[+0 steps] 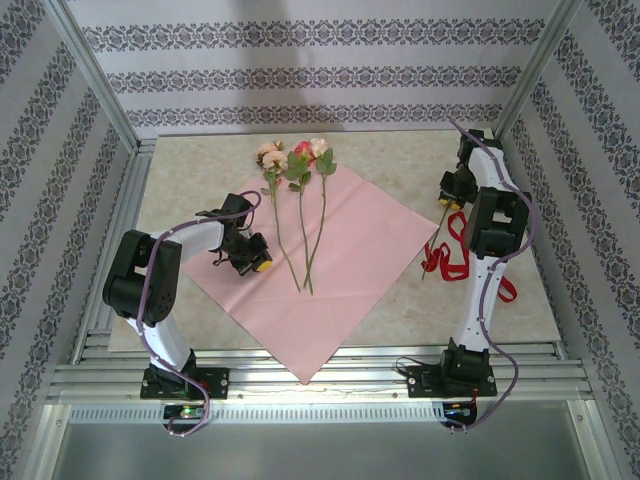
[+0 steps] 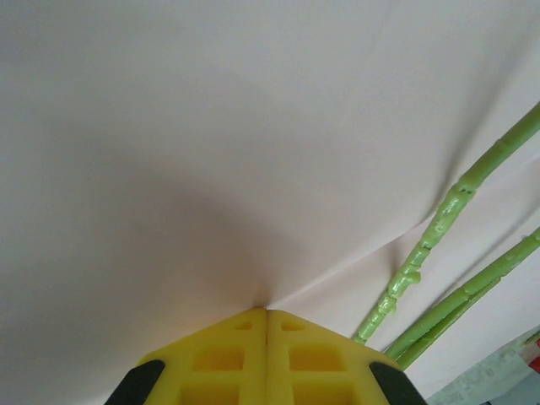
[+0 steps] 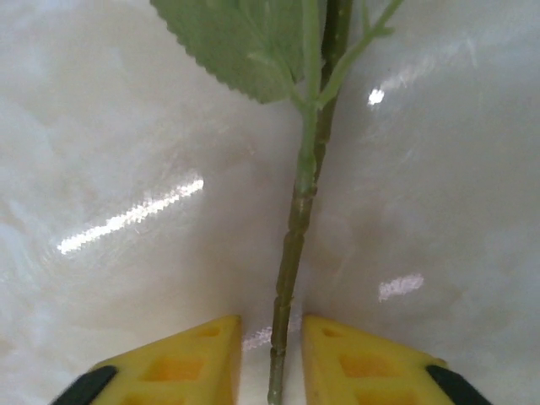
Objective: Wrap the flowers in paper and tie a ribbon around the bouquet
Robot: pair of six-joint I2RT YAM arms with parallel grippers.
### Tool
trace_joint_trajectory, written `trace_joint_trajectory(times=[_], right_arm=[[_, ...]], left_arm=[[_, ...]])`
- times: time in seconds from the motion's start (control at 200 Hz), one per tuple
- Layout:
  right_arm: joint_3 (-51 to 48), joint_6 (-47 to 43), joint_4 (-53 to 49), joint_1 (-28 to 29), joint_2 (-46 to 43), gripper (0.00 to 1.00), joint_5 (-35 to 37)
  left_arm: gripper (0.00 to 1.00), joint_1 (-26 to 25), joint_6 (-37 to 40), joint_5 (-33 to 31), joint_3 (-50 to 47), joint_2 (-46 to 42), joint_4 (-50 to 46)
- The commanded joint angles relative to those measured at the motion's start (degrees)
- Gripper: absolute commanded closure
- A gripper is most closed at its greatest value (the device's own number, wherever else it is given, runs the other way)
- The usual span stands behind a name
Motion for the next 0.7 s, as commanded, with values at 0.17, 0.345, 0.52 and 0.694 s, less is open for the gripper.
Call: trace_joint_trajectory(times=[0.17, 0.345, 0.52, 0.694], right_arm=[[0.27, -2.13, 0.71, 0.34, -1.35, 0.98, 3.18], [0.61, -0.31, 4.29, 1.56, -9.26, 1.00, 5.28], [3.86, 2.87, 4.75, 4.29, -17.18, 1.00, 3.75], [-0.22, 4.75, 8.64, 12.34, -24.87, 1.00, -4.52]], left_arm=[[0.97, 0.21, 0.27, -0.14, 1.80, 1.01, -1.89], [0.97, 0.17, 0.79, -0.13, 2.00, 1.26, -2.33], [0.97, 0.18, 1.06, -0.09, 2.06, 1.79, -2.19], [0.97, 0.24, 1.32, -0.07, 1.82, 1.88, -1.56]])
